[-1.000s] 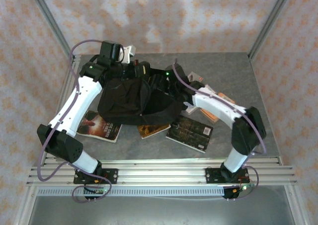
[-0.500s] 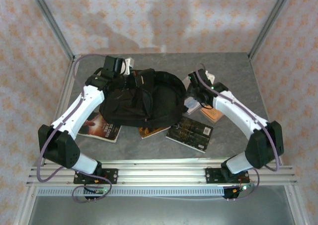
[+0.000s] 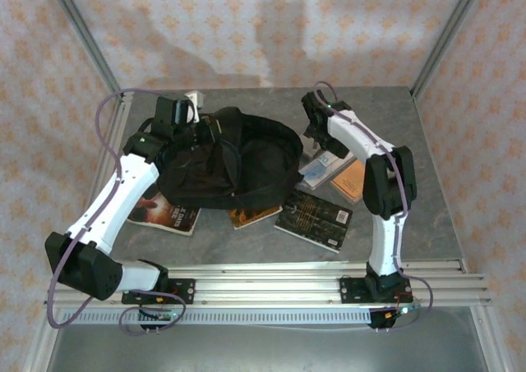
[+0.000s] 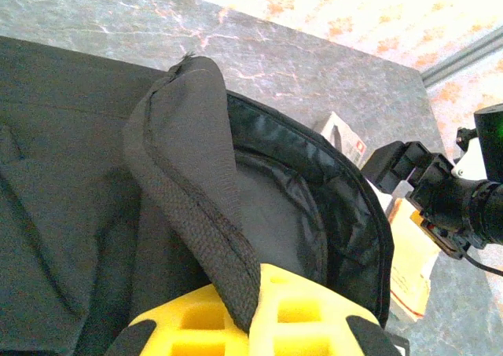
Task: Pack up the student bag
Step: Move the student bag to the center of the table, then pick up the pencil case from the top-center of the table.
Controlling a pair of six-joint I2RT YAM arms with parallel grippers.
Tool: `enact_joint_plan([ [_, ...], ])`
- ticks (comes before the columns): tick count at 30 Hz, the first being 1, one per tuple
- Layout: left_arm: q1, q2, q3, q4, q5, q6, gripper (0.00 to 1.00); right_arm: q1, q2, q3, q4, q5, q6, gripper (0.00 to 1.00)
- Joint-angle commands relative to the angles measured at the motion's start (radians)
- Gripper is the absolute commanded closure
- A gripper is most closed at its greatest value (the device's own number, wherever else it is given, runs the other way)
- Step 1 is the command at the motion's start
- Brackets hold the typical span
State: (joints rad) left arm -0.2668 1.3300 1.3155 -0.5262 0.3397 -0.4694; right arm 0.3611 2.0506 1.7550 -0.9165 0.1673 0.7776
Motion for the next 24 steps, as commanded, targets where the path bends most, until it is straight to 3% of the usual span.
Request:
enact_joint_plan([
  [1,0.013,-0.032,0.004,0.028,-0.057,0.026,1.00,-0.019,0.093,0.110,-0.053,-0.051,0.110,0.00],
  [7,0.015,-0.011,0.014,0.028,-0.023,0.020,1.00,-0.047,0.228,0.235,-0.037,-0.138,0.196,0.00],
  [15,0.016,0.008,0.014,0.040,0.022,0.014,1.00,-0.049,0.352,0.380,-0.030,-0.176,0.135,0.00],
  [24,0.018,0.018,0.019,0.045,0.048,0.009,1.00,-0.049,0.230,0.255,0.019,-0.175,0.118,0.00],
])
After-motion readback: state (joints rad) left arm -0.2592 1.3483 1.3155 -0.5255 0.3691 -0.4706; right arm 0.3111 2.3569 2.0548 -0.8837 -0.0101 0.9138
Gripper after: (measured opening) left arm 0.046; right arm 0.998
